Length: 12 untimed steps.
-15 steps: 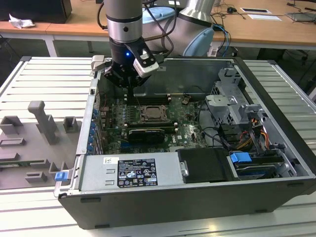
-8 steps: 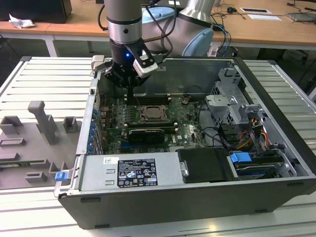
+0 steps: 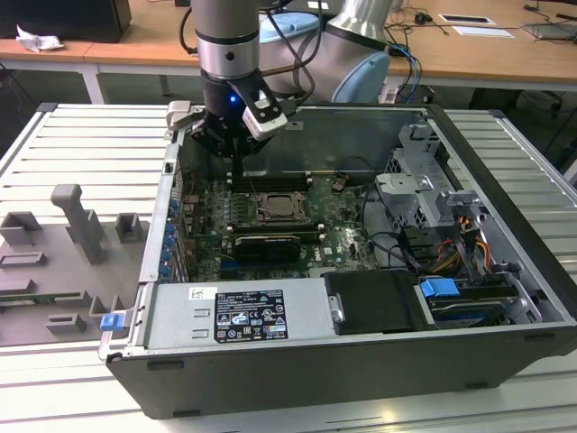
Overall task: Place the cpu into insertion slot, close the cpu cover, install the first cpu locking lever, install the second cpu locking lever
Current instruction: 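Install the first cpu locking lever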
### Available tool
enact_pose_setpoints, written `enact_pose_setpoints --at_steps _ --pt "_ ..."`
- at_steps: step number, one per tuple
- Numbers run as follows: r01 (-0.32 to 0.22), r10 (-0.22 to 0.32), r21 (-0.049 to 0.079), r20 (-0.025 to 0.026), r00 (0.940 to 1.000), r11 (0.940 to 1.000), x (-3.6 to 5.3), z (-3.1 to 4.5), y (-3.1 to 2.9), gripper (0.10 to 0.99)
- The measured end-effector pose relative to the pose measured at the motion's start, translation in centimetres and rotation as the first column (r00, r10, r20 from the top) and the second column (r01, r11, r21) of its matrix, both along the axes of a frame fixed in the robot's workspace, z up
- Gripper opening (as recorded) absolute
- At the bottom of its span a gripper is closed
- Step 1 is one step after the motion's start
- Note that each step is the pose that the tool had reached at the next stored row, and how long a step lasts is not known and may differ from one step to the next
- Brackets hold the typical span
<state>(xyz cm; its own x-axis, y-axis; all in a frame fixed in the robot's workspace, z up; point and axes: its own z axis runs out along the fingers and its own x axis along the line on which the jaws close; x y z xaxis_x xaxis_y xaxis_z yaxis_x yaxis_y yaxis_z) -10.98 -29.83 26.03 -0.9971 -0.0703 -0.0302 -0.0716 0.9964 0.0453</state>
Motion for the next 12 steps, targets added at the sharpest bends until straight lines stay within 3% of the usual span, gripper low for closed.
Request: enact_pose_setpoints --at_steps 3,5,7,10,12 --pt "0.0 0.0 0.0 -0.0074 1.0 1.0 0.26 0.0 0.33 0.106" --pt "0.0 0.0 0.0 -0.0132 0.9999 1.0 1.02 -0.02 0.52 0.106" --pt "0.0 0.0 0.0 -0.0145 0.9999 1.0 2.53 -0.06 0.57 0.106" --pt "0.0 0.0 0.0 -0.0151 0.9999 1.0 3.85 -0.17 0.6 0.106" --pt "0.0 0.0 0.0 -0.0151 0.9999 1.0 4.23 -0.25 0.6 0.106"
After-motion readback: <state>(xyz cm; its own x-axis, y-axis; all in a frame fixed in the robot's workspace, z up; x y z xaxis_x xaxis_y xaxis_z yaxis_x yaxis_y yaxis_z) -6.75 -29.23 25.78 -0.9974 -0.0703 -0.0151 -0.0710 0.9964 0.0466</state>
